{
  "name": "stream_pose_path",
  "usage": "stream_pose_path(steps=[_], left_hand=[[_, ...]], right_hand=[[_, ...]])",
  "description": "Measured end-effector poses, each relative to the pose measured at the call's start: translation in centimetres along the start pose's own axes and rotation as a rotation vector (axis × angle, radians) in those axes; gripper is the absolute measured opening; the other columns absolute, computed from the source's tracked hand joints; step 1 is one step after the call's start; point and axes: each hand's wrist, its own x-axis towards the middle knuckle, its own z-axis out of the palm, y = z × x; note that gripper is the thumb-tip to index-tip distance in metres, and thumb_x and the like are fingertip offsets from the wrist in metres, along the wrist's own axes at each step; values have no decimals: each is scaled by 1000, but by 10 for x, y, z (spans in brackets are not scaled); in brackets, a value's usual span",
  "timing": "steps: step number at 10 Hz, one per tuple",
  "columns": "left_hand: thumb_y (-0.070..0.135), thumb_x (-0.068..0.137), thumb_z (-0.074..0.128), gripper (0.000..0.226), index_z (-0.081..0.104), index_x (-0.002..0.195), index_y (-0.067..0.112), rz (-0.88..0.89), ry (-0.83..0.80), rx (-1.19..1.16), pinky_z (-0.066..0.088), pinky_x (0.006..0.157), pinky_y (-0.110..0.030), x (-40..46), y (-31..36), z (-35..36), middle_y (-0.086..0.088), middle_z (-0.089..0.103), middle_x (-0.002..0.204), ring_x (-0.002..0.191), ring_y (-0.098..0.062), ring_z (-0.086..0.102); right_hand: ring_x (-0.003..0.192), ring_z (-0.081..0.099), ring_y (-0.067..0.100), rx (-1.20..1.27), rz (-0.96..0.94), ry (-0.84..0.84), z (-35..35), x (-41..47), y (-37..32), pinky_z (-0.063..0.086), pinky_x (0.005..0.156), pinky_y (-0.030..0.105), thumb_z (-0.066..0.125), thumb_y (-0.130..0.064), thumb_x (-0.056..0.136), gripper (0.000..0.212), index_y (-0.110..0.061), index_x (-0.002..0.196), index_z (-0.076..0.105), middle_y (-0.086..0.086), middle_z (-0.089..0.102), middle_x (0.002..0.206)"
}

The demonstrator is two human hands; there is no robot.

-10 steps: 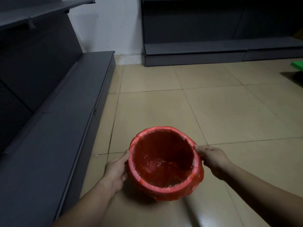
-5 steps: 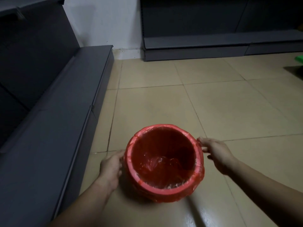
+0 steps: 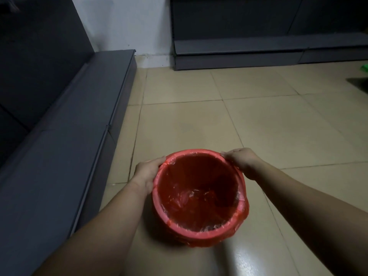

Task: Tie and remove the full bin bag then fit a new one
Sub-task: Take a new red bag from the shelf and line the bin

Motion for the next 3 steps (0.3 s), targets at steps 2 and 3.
stream_pose_path(steps=[2,3], left_hand=[[26,75,80,32,79,96,2,-96,-94,-5,58,60,-37,18,-2,-6,-13,68,67,49,-26,64],[37,84,72,27,79,79,12,-100,-124,8,55,60,-33,11,-4,-9,-9,69,64,50,-24,65]], right_hand=[[91,72,41,130,168,-62,4,9,8,57,82,60,79,-21,79,27,4,90,76,22,76,89],[83,72,35,143,169,-58,2,13,16,58,84,55,77,-34,78,37,0,92,76,20,77,91]])
